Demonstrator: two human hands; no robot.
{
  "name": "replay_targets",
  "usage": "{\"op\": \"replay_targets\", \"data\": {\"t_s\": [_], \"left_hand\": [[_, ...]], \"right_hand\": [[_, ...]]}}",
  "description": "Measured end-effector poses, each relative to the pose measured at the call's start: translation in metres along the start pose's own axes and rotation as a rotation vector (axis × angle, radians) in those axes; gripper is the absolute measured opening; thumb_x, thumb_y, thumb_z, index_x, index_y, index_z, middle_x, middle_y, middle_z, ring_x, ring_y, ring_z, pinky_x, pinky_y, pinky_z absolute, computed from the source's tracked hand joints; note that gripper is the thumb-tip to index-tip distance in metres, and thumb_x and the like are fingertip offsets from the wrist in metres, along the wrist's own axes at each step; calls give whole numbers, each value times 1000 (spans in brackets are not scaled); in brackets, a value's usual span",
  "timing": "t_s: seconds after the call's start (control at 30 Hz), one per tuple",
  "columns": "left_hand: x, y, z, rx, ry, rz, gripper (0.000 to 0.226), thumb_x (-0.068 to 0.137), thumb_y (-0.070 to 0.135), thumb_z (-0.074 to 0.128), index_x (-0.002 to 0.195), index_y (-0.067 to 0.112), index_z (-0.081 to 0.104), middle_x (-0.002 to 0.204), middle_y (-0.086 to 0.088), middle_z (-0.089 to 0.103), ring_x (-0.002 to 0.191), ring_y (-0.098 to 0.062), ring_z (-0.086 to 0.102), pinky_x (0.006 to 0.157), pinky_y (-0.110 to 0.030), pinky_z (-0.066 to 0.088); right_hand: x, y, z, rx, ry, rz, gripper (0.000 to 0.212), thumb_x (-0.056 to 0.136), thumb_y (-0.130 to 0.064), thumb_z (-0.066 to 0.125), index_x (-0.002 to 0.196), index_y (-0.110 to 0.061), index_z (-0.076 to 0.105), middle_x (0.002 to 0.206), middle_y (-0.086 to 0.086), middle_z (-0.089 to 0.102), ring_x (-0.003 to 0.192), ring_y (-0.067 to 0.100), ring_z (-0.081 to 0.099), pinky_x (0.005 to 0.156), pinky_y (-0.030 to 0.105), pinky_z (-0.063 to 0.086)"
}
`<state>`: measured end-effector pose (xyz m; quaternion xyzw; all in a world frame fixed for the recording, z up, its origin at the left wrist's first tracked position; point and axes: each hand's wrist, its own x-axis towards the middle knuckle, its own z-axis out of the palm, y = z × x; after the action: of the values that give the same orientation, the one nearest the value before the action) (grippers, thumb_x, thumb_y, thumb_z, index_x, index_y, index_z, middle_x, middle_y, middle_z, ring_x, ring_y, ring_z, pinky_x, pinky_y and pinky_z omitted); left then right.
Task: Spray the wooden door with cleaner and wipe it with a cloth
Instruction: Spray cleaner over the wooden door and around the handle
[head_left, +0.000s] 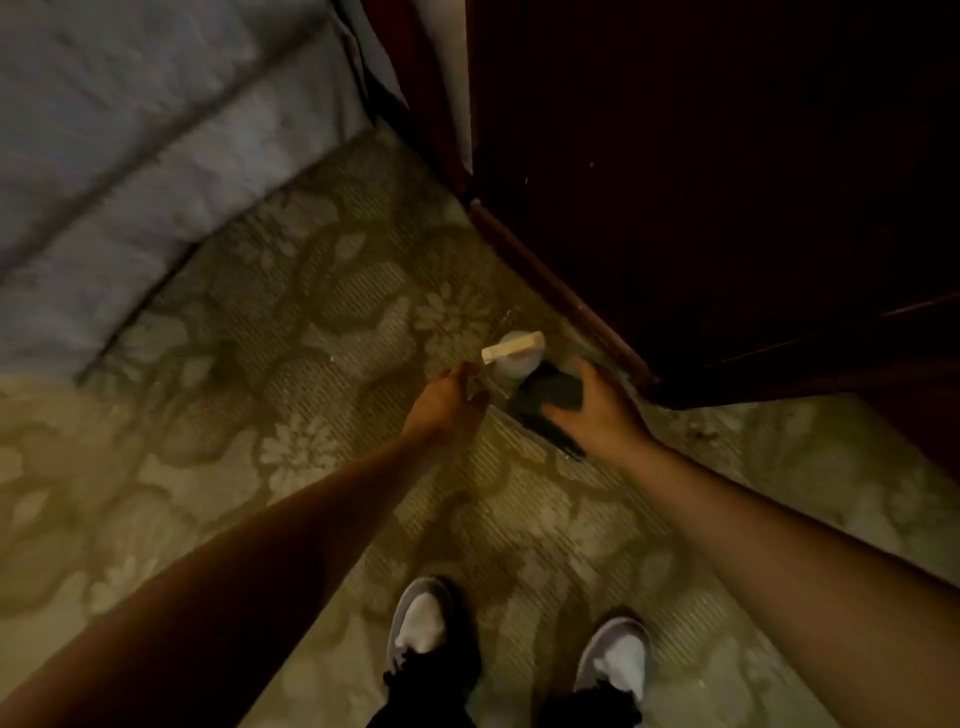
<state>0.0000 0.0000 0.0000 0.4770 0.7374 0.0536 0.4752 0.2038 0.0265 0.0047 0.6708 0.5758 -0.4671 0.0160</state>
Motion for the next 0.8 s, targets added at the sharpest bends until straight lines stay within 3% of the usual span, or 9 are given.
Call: {"op": "replay_targets", "data": {"t_s": [0.1,0.23,0.3,0.37,0.47,0.57,0.6,0.67,0.8], "left_hand": [[26,-28,18,-23,13,2,48,103,31,57,150,25,48,142,-10,58,122,-30,63,91,-38,56],[33,-52,29,-125,67,23,41,103,25,59,144,21,55,137,-11,61,114,-29,66,80,-36,56],[35,-53,28,-161,93,44,38,103,22,60,141,20,58,131,-9,64,110,-28,67,83,-38,58],[39,-52,24,-171,115,69,38,102,23,60,140,21,59,126,-6,66,110,-25,66,91,-40,57],[35,-41,13,-204,145,66,40,103,22,60,142,21,58,131,-3,62,111,-22,64,92,-43,58],[15,-22,-4,-193,132,79,40,104,22,58,144,20,56,139,-4,60,118,-22,62,92,-42,57],[5,-14,-12,-175,122,88,41,105,23,57,145,21,55,140,-3,60,120,-21,62,93,-41,56],[-21,10,-30,-164,111,128,41,106,23,55,147,21,53,142,-2,60,121,-20,62,93,-38,55],[-91,88,-74,-149,54,342,49,103,23,59,150,24,48,146,3,54,126,-13,59,97,-33,55]], "right_hand": [[45,-1,38,148,67,-24,101,82,-28,86,162,-16,24,161,11,35,147,33,37,116,46,40],[79,-19,79,614,191,-17,96,64,-9,94,146,-12,46,145,14,51,134,30,51,104,30,47],[88,-32,83,773,273,-11,75,67,3,88,135,-2,55,127,13,58,114,25,58,85,16,54],[94,-42,84,677,390,-9,47,85,14,71,129,12,58,107,9,61,92,14,60,65,3,48],[89,-50,74,630,399,8,25,93,15,58,117,14,65,90,5,64,66,-3,63,63,8,51],[54,-70,44,715,414,49,11,88,3,72,90,-7,67,90,-2,65,88,15,70,84,32,57],[36,-79,27,683,436,36,15,88,-4,74,90,-13,63,88,-4,63,91,20,69,86,25,55],[-8,-97,-8,632,489,-2,19,92,-11,72,91,-17,54,77,-10,52,74,8,56,67,-2,38],[-93,-135,-76,732,626,-71,33,88,-8,77,76,-30,56,73,-21,55,68,0,58,56,4,44]]}}
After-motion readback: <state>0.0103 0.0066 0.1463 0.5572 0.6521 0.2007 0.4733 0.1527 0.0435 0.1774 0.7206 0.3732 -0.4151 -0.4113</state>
